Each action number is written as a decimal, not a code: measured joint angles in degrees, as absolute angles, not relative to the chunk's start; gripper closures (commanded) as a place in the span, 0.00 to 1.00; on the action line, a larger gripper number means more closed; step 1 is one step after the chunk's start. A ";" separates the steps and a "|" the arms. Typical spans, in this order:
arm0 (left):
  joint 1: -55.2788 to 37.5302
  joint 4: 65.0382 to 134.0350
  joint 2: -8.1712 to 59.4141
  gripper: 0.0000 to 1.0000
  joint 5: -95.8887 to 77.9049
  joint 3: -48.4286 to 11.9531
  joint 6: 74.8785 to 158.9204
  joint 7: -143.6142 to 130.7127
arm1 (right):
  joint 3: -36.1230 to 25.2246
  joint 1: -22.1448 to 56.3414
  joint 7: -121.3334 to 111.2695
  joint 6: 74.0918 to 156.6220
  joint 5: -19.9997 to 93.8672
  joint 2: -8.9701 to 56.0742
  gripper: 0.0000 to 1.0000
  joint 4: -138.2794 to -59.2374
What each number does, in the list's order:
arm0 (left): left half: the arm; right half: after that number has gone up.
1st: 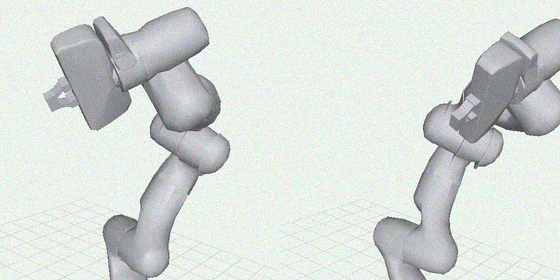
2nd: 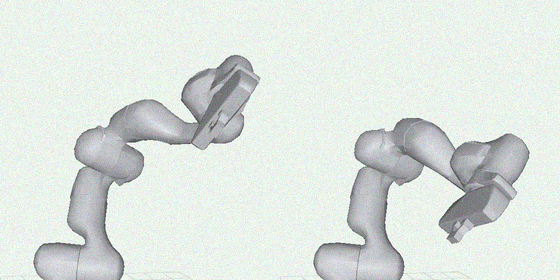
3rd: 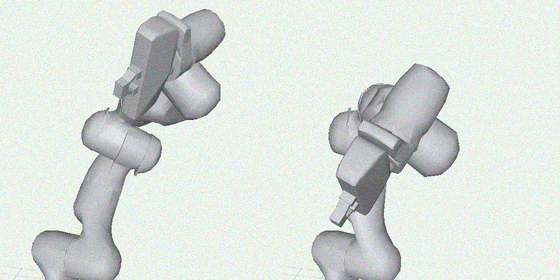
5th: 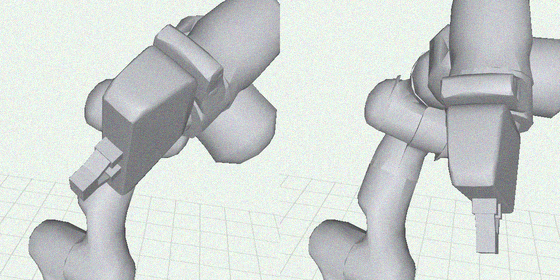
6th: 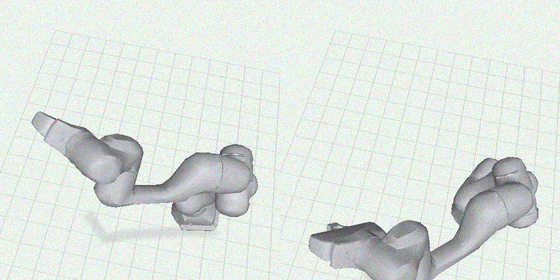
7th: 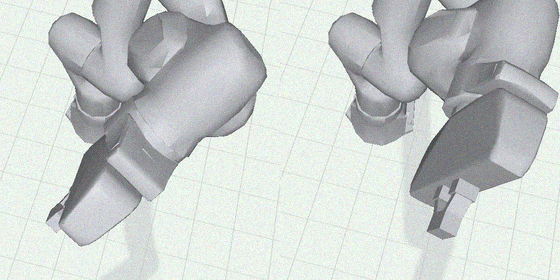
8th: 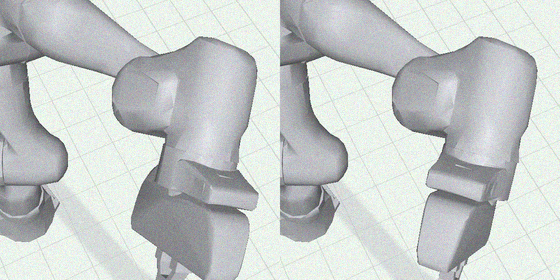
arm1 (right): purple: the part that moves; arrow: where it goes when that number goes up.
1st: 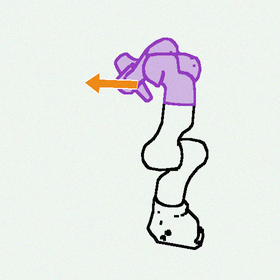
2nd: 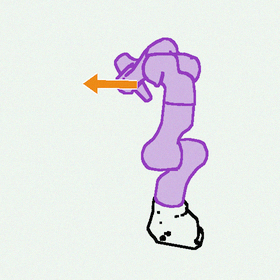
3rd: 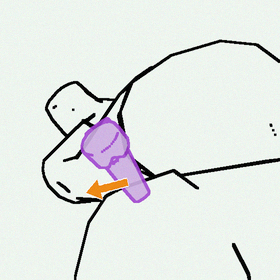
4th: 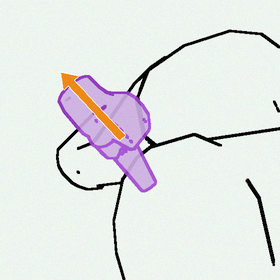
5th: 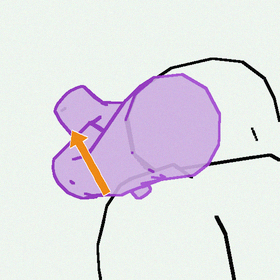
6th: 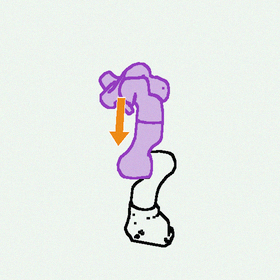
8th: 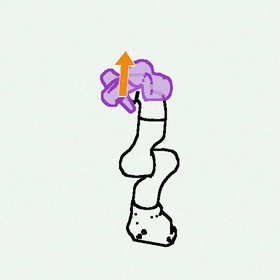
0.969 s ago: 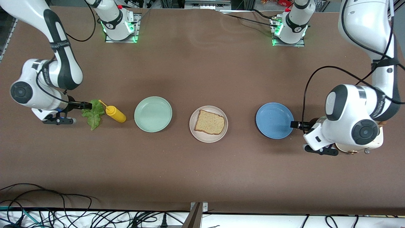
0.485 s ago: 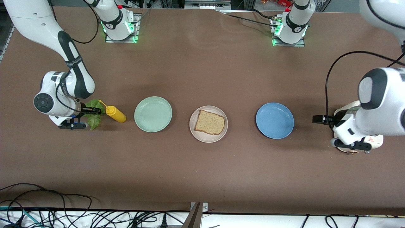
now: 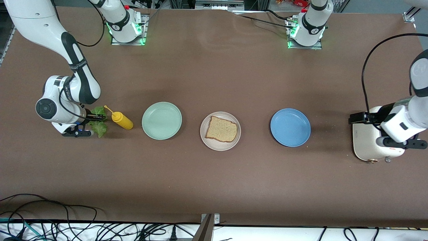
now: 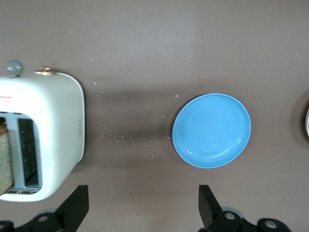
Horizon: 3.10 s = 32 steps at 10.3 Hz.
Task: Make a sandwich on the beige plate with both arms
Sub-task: 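Grasp the green lettuce leaf with the right gripper and lift it, then carry the lettuce over the bread and lower it with the right gripper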
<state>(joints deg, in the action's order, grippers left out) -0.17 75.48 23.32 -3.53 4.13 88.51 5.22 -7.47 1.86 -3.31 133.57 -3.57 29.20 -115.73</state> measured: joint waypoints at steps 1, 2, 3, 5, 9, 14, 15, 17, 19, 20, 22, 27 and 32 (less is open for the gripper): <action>1.13 75.49 23.13 0.00 -3.51 4.31 88.51 5.25 | -7.51 1.83 -3.31 133.16 -3.57 29.06 1.00 -115.30; 2.25 75.49 23.09 0.00 -3.51 4.36 88.51 5.41 | -7.53 1.82 -3.31 132.50 -3.57 28.69 1.00 -114.76; 2.99 75.49 23.03 0.00 -3.51 4.37 88.51 5.56 | -7.54 1.81 -3.31 130.66 -3.57 28.02 1.00 -113.66; 3.24 75.66 23.01 0.00 -3.51 4.29 88.51 5.62 | -7.53 1.83 -3.31 123.09 -3.57 25.56 1.00 -109.51; 3.21 76.46 23.32 0.00 -3.51 4.17 88.53 5.62 | -5.40 2.14 -2.89 102.16 -3.24 19.32 1.00 -96.88; 3.22 76.49 23.43 0.00 -3.51 4.14 88.55 5.62 | -3.11 8.79 19.38 92.93 9.27 19.77 1.00 -88.74; 3.21 76.50 23.46 0.00 -3.51 4.13 88.56 5.62 | -2.98 12.05 25.31 95.44 9.73 20.91 1.00 -88.72; 3.21 76.52 23.50 0.00 -3.51 4.13 88.57 5.62 | -2.81 18.71 36.83 101.96 11.79 23.59 1.00 -88.69; 3.21 76.52 23.52 0.00 -3.51 4.12 88.57 5.62 | -2.73 24.82 47.47 108.51 13.40 26.62 1.00 -88.58; 3.21 76.52 23.52 0.00 -3.51 4.13 88.57 5.62 | -2.71 27.65 52.94 111.84 13.69 28.25 1.00 -88.37; 3.22 76.52 23.52 0.00 -3.50 4.13 88.57 5.62 | -2.12 31.63 62.29 118.19 15.21 31.50 1.00 -87.08; 3.22 76.55 23.55 0.00 -3.50 4.15 88.57 5.62 | -1.63 39.86 88.68 136.87 15.50 44.54 1.00 -79.55; 3.22 76.55 23.56 0.00 -3.50 4.13 88.58 5.62 | -1.59 43.03 94.64 145.01 15.50 50.82 0.27 -77.72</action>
